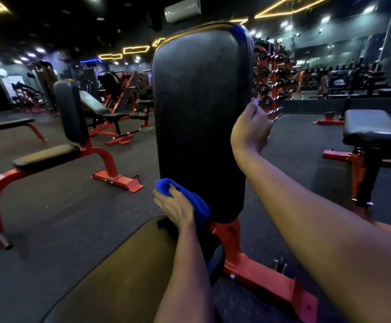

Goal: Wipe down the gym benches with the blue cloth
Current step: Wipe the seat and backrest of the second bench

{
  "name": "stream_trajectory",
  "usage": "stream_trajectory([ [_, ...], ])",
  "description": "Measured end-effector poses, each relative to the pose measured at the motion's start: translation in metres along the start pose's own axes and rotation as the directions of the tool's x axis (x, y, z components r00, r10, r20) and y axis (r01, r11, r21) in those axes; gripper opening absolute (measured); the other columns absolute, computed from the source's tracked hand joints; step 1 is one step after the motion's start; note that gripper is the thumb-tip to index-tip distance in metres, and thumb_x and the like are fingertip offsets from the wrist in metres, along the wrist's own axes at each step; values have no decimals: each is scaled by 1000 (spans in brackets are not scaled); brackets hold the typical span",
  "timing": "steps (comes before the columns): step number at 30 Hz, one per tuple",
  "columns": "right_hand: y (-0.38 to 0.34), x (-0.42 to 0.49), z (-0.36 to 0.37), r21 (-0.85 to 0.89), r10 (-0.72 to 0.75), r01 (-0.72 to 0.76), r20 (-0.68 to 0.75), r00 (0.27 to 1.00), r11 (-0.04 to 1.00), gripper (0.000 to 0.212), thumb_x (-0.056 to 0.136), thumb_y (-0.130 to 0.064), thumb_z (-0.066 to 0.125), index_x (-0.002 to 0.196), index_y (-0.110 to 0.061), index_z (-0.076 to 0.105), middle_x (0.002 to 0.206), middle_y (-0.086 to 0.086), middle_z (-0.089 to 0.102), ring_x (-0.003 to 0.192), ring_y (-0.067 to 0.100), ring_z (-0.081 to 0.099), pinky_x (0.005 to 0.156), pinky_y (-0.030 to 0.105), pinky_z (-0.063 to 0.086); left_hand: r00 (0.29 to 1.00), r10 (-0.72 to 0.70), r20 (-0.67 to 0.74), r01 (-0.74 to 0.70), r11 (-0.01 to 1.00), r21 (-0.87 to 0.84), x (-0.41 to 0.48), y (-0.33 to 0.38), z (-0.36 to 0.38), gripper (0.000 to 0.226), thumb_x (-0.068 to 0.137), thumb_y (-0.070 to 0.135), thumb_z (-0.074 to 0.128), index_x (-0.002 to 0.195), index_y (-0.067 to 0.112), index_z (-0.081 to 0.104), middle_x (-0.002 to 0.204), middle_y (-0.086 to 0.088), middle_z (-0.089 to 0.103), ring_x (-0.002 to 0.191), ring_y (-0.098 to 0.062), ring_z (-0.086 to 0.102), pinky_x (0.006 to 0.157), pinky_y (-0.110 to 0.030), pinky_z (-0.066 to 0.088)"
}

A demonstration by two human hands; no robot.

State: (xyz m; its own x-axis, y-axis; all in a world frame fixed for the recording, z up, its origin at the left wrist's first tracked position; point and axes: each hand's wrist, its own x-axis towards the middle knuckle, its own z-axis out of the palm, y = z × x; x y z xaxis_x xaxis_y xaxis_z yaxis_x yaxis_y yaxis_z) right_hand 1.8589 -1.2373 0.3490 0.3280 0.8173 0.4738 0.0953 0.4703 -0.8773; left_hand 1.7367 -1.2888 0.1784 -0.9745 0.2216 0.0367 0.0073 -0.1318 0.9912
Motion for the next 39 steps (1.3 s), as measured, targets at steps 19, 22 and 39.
stream_trajectory([
  [19,113,-189,76,-289,-127,866,921,367,407,42,104,-19,36,142,-30,50,126,4,56,120,27,44,84,38,37,875,-99,475,-68,944,322,108,-2,-125,64,104,52,19,97,5,61,97,-18,66,75,-24,56,59,-31,40],
  [22,106,-186,92,-356,-58,872,916,396,335,35,102,-12,37,120,-20,66,116,3,64,118,24,48,71,34,37,834,-208,510,-91,861,500,112,-22,-122,78,100,61,12,125,6,61,131,-21,59,110,-32,59,94,-42,46],
  [39,110,-179,23,-500,-28,795,840,541,344,30,101,-13,41,115,-16,68,112,5,65,115,25,51,77,38,47,783,-271,561,-333,580,744,105,-27,-117,79,100,59,7,143,4,46,150,-24,38,141,-34,34,114,-43,25],
])
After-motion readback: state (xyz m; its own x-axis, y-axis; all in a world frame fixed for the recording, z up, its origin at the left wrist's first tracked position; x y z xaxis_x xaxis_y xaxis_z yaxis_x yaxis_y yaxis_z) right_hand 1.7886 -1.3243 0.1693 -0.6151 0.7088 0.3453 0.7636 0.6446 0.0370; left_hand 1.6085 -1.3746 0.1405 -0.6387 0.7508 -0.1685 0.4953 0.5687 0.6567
